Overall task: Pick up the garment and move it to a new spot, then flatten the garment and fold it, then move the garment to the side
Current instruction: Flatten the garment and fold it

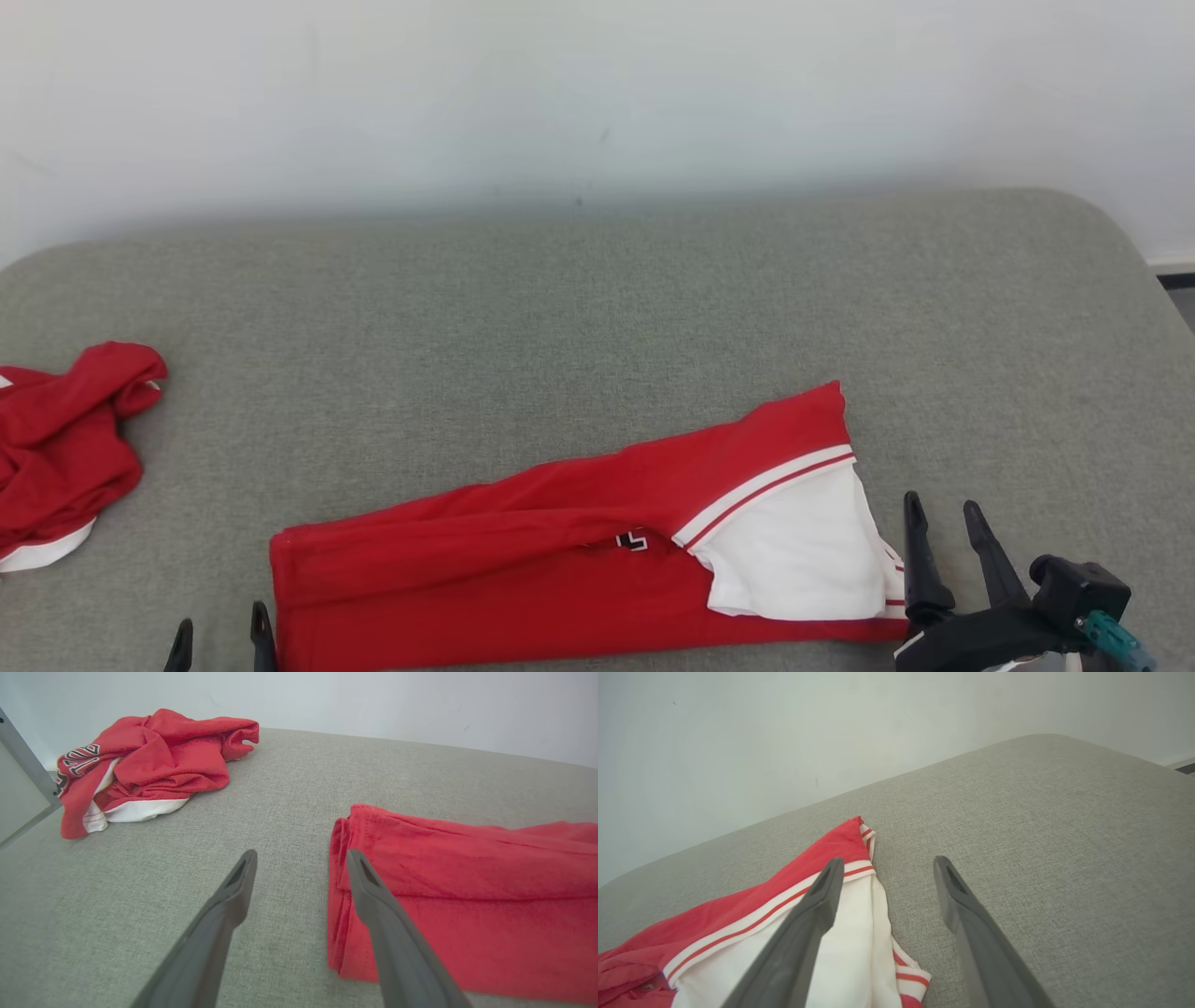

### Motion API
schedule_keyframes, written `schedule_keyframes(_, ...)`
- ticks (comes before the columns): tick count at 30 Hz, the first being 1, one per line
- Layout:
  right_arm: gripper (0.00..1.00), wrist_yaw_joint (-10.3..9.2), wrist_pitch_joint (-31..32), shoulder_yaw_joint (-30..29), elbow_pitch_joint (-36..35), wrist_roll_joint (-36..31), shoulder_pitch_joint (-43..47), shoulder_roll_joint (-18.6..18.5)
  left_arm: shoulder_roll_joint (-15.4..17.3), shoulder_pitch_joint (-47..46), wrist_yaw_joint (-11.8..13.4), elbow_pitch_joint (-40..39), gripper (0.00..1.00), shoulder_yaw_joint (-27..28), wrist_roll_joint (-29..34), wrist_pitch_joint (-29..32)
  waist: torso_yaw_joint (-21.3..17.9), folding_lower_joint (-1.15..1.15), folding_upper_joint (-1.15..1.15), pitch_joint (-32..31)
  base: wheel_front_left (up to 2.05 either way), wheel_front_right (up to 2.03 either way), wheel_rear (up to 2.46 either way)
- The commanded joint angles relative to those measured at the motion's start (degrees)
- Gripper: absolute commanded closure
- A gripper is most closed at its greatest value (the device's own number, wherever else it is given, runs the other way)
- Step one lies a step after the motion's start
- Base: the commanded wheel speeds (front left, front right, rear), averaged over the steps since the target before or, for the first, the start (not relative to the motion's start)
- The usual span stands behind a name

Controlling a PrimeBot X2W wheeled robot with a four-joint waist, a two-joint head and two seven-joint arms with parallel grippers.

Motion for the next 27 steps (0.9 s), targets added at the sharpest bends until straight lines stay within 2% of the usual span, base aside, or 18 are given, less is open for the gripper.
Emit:
schedule_keyframes(1, 0.0, -0.17, -0.2, 0.0, 0.4, -1.1, 0.7, 0.0, -0.3, 1.7, 0.4, -1.2, 0.0, 0.3, 0.3, -0.2, 0.8, 0.0, 0.0, -1.3, 0.0, 0.0, 0.0)
schedule_keyframes(14, 0.0, -0.17, 0.8, -1.1, 7.2, -7.0, -2.5, -0.7, -0.5, 5.3, 1.4, -5.8, 0.0, -3.5, 0.2, -0.2, 5.3, 0.0, 0.0, -1.8, 0.0, 0.0, 0.0)
schedule_keyframes(22, 0.0, -0.17, 4.9, -2.7, 12.8, -10.5, -7.4, -1.8, -0.5, 4.4, 1.9, -6.8, 0.0, -5.3, -0.8, -0.2, 7.4, 0.0, 0.0, 0.3, 0.0, 0.0, 0.0)
schedule_keyframes(27, 0.0, -0.17, 9.9, -2.8, 17.5, -11.4, -10.4, -1.8, -0.5, 3.5, 2.1, -7.0, 0.0, -5.7, -0.8, -0.2, 8.4, 0.0, 0.0, 1.4, 0.0, 0.0, 0.0)
